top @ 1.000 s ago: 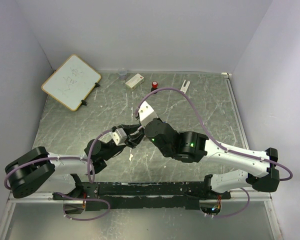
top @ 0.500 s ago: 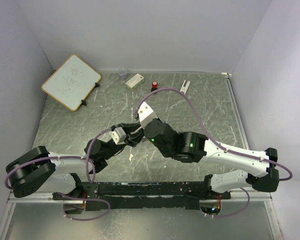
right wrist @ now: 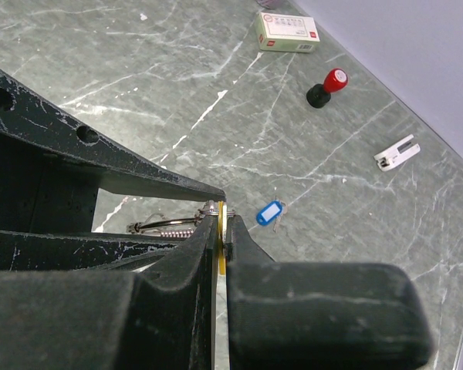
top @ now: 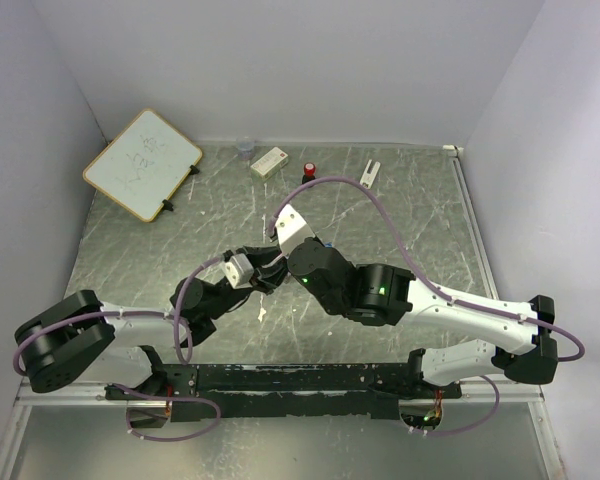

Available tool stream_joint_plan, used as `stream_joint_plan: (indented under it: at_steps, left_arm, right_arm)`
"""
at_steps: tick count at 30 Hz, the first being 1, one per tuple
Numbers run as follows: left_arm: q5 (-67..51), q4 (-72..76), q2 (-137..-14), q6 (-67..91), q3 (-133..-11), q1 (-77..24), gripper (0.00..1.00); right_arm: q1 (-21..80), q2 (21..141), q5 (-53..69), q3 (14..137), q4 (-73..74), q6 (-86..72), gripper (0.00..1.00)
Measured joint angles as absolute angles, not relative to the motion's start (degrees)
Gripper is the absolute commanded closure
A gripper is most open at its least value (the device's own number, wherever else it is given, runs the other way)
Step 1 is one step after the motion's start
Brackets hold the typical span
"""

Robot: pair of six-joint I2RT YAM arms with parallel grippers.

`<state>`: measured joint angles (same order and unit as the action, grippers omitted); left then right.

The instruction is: Remove the keys from the keyring

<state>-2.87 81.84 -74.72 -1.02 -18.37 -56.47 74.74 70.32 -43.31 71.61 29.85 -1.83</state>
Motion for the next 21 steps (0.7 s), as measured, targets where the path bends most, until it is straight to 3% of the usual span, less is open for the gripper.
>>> stream_joint_plan:
  at_steps: [21]
  left_arm:
    - [-1.9,82.1,-75.0,-0.8,-17.8,-56.5,0.6]
  right_arm:
    - [74.7,70.3,-43.3,71.6,29.8,-1.5,1.0]
